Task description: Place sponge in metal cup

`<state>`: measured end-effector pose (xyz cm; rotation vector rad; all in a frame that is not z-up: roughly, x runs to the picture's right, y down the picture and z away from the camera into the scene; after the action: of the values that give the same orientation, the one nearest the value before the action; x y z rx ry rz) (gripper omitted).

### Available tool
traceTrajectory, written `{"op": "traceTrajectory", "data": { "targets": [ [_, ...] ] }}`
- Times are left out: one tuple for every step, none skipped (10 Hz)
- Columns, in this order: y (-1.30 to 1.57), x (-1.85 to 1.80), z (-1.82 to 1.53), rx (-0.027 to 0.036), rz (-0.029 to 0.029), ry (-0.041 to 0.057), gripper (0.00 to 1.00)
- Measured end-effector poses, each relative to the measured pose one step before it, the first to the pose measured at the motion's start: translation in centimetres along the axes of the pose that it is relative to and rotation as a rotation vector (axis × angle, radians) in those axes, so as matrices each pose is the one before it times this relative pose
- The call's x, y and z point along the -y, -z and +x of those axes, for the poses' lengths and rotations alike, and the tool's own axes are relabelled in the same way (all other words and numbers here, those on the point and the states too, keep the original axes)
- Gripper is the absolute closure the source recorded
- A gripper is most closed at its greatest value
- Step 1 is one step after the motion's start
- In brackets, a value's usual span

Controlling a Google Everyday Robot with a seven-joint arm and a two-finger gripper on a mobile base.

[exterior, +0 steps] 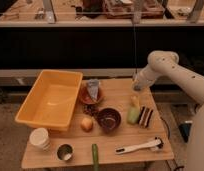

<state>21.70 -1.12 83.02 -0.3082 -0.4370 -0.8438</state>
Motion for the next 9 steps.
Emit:
{"op": "traceTrajectory", "data": {
  "targets": [
    [-0.088,0.473,-0.195,0.00313,0.00415,0.00551,1.0],
    [0.009,-0.048,0.013,0.00004,-0.00002,-0.00085,1.0],
    [0.049,-0.13,0.082,-0.00154,-0.00105,-0.00159,1.0],
    [0.038,-0.143,0.052,-0.00082,-0.00042,-0.0019,1.0],
    [-0.032,0.085,-0.055,0.00085,0.00072,0.00136,1.0],
    [-0.067,0.289,-0.286,0.00376,0.00572,0.01046,1.0],
    [0.259,0.49,-0.798,0.00575,0.01733,0.03612,1.0],
    [0.382,0.479,-1.46,0.00579,0.01526,0.05284,1.0],
    [0.29,0.578,-1.471,0.00454,0.01318,0.04212,1.0]
  ]
}}
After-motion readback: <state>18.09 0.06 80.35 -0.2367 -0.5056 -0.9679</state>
